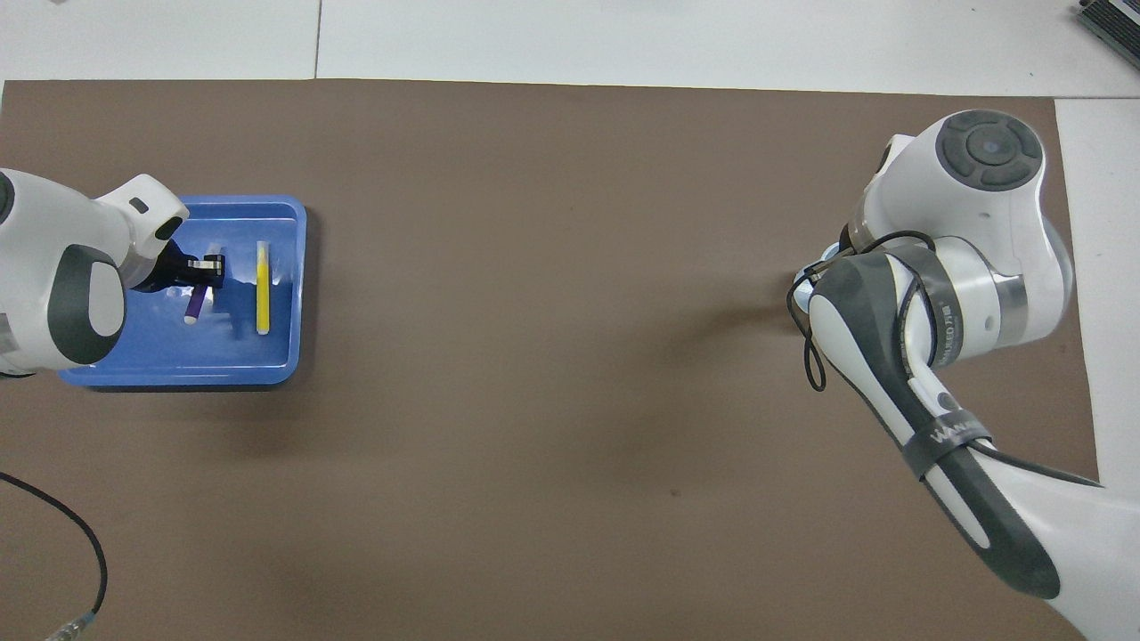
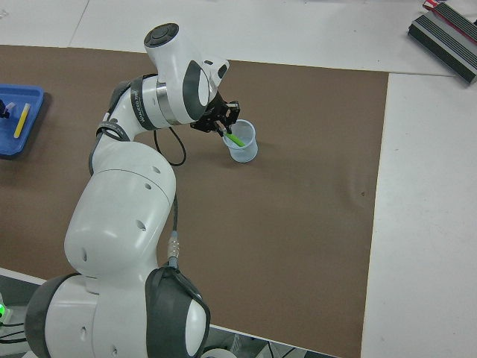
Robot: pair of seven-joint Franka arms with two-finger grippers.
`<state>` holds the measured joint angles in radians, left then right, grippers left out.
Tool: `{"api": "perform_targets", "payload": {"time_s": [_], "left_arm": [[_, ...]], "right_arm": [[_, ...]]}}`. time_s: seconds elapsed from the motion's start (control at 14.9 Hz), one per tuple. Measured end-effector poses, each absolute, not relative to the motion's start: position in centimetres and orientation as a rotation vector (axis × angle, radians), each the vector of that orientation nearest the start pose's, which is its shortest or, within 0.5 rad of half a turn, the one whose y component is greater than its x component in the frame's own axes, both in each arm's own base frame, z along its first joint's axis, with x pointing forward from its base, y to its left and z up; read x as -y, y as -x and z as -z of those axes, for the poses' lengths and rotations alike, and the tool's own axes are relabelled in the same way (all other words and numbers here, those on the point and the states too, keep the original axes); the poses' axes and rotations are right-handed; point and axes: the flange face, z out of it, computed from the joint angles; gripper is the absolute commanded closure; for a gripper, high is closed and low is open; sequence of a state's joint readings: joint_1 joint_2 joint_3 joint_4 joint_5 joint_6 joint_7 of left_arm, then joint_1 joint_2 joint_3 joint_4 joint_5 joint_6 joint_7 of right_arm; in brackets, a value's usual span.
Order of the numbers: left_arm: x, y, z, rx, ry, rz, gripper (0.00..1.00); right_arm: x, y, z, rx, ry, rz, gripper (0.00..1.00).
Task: Right arm passes pens to left for tray arrangement
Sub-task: 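Lay the purple pen in the blue tray and open the left gripper, then pull the green pen from the cup with the right gripper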
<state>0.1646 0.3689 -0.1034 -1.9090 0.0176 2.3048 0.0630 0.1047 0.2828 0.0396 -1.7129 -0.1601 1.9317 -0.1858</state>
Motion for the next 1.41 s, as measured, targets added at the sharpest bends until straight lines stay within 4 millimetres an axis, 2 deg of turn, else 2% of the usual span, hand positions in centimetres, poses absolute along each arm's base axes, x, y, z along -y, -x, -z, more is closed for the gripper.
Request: {"api": "perform_targets", "payload": {"time_s": [0.2, 0.47, 0.6, 0.74, 0.87, 1.01, 1.21, 1.41], "left_arm": [[-4.2, -62.1, -30.1, -0.009, 3.164, 0.028, 0.42], [-4.2, -62.2, -30.1, -0.008, 3.164, 0.027, 0.42], [-4.3, -62.6, -31.2, -0.007, 3.164, 0.014, 0.42], [-4.5, -63.5, -33.2, -0.007, 3.165, -0.005, 0.42], [-4.4, -64.1, -34.6, -0.007, 3.166, -0.009, 0.42], [-4.1, -64.4, -35.4, 0.059, 3.192, -0.014, 0.42], [-3.2, -64.4, -36.3, 0.246, 3.253, -0.075, 0.42], [-1.0, -64.0, -38.0, 0.452, 3.265, -0.142, 0.41]], "right_arm": [[-7.2, -62.3, -46.9, 0.578, 3.202, -0.098, 1.00], [-6.7, -60.1, -53.1, 0.494, 3.137, -0.050, 1.00], [-6.3, -59.0, -56.4, 0.445, 3.079, -0.040, 1.00], [-5.6, -58.2, -59.5, 0.390, 3.002, -0.036, 1.00], [-4.6, -57.9, -60.9, 0.319, 2.927, -0.044, 1.00], [-4.2, -57.9, -61.2, 0.211, 2.855, -0.048, 1.00], [-6.0, -58.1, -61.3, 0.016, 2.758, -0.076, 1.00], [-8.3, -58.4, -61.5, -0.123, 2.670, -0.089, 1.00]]}}
